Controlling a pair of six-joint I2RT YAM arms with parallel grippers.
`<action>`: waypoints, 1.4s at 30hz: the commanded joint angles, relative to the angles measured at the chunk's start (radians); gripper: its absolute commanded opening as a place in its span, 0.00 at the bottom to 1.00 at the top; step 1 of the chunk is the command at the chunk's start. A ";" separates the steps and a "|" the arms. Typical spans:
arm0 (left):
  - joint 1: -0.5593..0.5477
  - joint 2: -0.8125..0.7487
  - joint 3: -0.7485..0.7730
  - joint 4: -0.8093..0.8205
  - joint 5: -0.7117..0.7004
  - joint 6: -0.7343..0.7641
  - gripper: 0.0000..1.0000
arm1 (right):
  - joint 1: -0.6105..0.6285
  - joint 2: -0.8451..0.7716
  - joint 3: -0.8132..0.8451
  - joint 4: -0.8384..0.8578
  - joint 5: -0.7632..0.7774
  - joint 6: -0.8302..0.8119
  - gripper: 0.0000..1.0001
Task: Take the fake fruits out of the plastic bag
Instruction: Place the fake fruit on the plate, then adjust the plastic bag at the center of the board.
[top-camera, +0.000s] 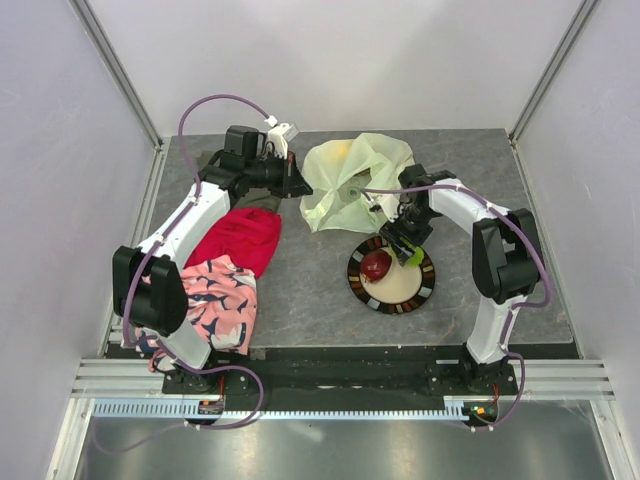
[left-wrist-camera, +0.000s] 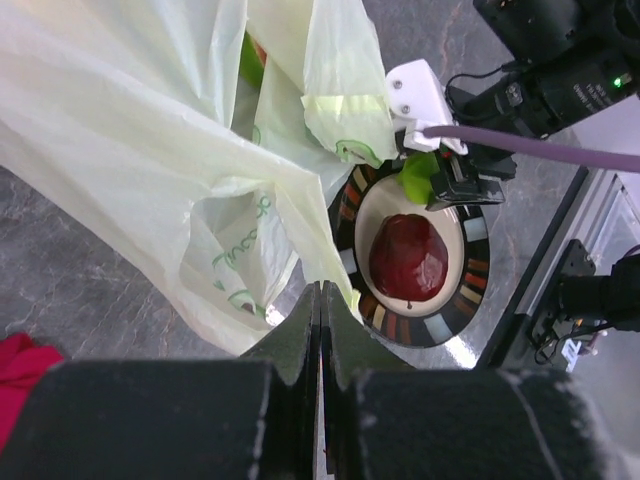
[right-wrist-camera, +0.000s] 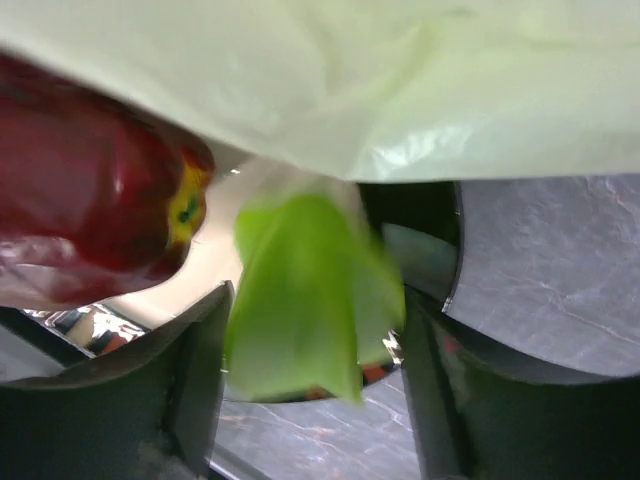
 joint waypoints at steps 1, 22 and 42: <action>0.001 -0.027 0.040 -0.043 -0.028 0.065 0.01 | -0.002 -0.002 0.047 -0.019 -0.122 -0.007 0.81; -0.022 -0.052 0.038 -0.091 -0.020 0.172 0.24 | -0.001 0.039 0.739 -0.183 -0.433 -0.048 0.94; -0.157 0.123 0.075 -0.109 -0.210 0.279 0.55 | 0.019 0.315 0.641 0.231 -0.007 0.364 0.85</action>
